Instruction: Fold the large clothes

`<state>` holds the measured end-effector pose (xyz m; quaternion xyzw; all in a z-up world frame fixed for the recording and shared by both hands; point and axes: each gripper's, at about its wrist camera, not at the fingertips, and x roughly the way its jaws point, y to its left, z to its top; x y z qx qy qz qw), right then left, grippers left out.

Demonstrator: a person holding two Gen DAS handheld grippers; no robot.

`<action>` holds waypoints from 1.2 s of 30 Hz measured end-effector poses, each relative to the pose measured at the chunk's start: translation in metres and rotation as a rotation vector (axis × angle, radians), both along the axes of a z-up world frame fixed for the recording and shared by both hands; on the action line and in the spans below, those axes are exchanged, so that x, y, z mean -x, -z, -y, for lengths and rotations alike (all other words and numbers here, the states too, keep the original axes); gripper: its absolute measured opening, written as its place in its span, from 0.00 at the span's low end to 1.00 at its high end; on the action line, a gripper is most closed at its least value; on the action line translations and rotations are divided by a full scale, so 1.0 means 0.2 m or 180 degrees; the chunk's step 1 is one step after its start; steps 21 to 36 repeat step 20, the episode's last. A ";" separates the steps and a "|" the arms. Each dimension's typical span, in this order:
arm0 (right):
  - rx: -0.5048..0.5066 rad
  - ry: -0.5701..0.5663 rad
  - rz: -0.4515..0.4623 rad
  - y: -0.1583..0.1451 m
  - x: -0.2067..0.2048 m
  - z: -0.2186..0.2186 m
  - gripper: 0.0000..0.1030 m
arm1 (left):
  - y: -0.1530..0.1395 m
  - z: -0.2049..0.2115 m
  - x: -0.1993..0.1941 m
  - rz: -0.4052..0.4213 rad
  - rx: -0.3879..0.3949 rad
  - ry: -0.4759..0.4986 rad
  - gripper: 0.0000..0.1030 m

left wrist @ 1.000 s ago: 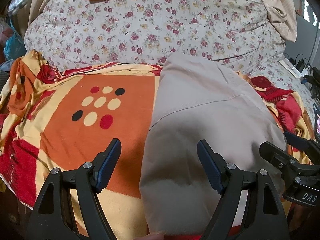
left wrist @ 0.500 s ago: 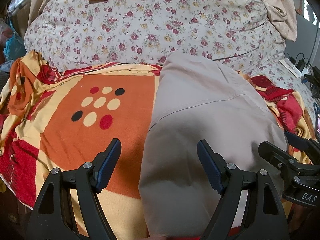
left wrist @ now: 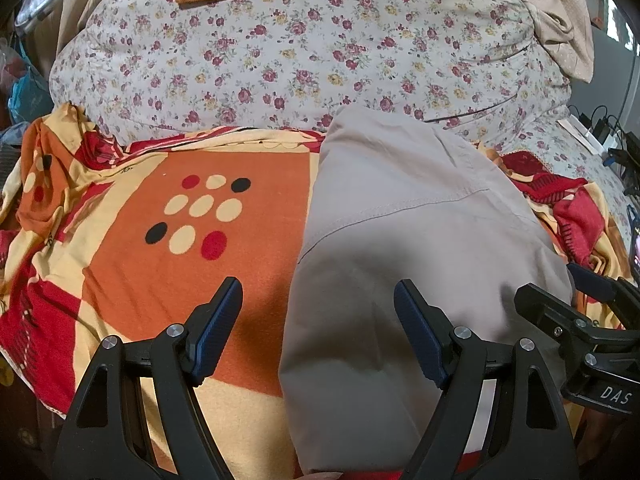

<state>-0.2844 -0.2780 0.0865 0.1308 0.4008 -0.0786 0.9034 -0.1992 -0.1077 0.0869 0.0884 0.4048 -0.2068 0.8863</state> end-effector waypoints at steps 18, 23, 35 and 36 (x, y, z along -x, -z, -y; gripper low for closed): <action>-0.0004 0.0005 -0.0033 0.02 0.00 -0.01 0.87 | -0.01 -0.04 -0.02 0.0028 0.0012 -0.0028 0.77; -0.0004 0.0001 -0.0037 0.02 -0.01 0.00 0.87 | -0.01 -0.06 -0.04 -0.0039 0.0053 -0.0018 0.77; -0.0004 0.0001 -0.0037 0.02 -0.01 0.00 0.87 | -0.01 -0.06 -0.04 -0.0039 0.0053 -0.0018 0.77; -0.0004 0.0001 -0.0037 0.02 -0.01 0.00 0.87 | -0.01 -0.06 -0.04 -0.0039 0.0053 -0.0018 0.77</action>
